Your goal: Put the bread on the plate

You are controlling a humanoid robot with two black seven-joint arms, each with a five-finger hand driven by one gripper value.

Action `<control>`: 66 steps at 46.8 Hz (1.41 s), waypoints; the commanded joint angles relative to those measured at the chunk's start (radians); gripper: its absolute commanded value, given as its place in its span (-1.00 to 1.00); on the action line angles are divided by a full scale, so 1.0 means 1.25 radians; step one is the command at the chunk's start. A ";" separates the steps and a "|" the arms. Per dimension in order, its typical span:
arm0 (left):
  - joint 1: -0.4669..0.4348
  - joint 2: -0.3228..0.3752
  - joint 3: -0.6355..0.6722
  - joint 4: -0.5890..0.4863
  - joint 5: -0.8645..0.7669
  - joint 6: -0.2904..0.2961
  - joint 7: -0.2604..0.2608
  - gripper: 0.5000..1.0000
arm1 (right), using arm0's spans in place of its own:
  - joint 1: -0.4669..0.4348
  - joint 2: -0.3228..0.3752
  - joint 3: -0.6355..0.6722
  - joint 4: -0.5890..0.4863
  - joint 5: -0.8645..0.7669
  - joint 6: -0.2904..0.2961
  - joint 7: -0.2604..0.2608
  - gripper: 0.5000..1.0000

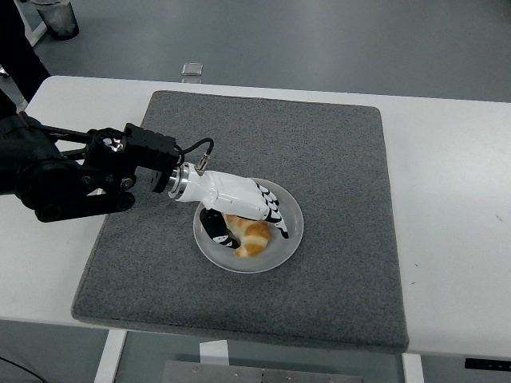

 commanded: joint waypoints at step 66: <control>0.074 0.062 -0.390 0.319 -1.370 -0.134 0.139 1.00 | 0.000 0.000 0.000 0.000 0.000 0.000 0.000 0.81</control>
